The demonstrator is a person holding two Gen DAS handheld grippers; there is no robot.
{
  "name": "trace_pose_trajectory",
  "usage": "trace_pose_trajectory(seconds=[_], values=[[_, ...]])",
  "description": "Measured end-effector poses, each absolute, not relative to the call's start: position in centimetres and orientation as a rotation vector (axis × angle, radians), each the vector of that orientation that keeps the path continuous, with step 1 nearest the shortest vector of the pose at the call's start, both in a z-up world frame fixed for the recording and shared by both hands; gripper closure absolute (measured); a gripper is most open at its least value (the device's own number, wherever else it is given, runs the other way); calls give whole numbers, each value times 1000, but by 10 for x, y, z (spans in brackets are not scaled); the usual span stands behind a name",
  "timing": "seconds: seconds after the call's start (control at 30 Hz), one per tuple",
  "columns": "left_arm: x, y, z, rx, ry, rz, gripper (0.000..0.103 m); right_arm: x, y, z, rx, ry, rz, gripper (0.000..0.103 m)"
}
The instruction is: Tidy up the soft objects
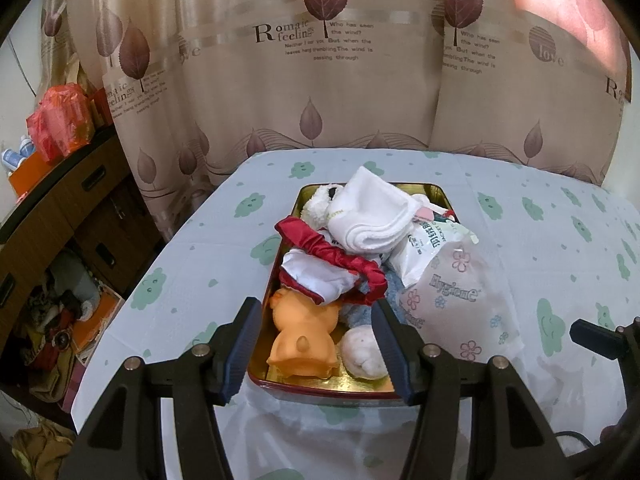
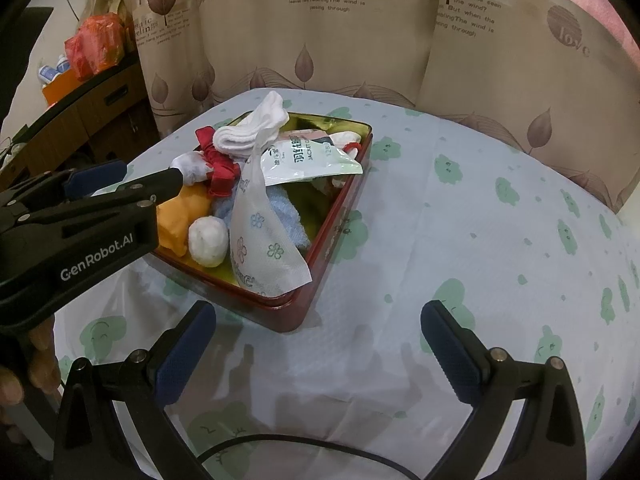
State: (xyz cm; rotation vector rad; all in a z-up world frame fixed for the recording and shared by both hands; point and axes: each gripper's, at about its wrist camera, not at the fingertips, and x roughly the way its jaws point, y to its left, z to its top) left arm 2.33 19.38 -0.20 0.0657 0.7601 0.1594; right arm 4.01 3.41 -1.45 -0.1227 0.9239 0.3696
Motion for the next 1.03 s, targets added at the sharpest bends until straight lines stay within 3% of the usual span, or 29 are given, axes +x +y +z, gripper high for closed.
trace_pose_trajectory(seconds=[1.03], values=[[25,192,-3,66,763,145,45,40,37,-17,-122,935,369,2]])
